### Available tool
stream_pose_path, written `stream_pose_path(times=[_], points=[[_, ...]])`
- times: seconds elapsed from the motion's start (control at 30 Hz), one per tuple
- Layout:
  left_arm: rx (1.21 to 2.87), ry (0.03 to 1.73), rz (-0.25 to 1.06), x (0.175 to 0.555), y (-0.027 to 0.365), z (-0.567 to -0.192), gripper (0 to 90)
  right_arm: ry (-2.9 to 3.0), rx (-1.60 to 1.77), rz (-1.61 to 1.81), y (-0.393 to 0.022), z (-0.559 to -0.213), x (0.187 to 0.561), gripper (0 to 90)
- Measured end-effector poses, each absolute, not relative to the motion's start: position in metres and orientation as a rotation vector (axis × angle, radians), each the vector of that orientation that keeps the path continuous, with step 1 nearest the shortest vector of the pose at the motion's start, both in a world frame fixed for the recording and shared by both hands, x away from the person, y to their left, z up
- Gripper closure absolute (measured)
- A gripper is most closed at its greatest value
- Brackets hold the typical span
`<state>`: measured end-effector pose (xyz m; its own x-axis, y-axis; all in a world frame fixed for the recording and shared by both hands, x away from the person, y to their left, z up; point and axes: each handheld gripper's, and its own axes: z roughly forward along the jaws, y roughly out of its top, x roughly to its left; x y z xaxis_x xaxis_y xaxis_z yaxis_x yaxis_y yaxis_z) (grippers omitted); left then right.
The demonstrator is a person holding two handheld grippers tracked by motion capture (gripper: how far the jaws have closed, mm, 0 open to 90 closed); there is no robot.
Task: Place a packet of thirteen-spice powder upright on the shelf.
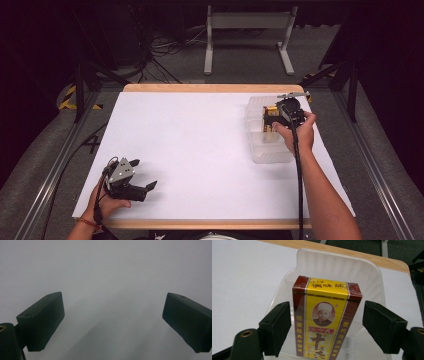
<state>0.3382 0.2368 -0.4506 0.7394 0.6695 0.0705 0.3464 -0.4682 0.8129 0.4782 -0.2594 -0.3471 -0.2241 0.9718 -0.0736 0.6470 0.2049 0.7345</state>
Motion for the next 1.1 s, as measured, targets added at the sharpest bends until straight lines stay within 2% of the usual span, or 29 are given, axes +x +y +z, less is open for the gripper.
stream_pose_path(times=[0.43, 0.6, 0.83, 1.1], points=[[2.099, 0.763, 0.48, 0.339, 0.236, -0.451, 4.7, 1.96, 1.486, 0.81, -0.267, -0.348, 0.47, 23.7], [2.1, 0.763, 0.479, 0.339, 0.236, -0.451, 4.7, 1.96, 1.466, 0.793, -0.267, -0.347, 0.468, 34.5], [2.101, 0.764, 0.48, 0.339, 0.236, -0.451, 4.7, 1.957, 1.468, 0.795, -0.27, -0.345, 0.464, 29.5], [2.101, 0.762, 0.478, 0.339, 0.236, -0.451, 4.7, 1.977, 1.42, 0.799, -0.271, -0.341, 0.455, 27.9]])
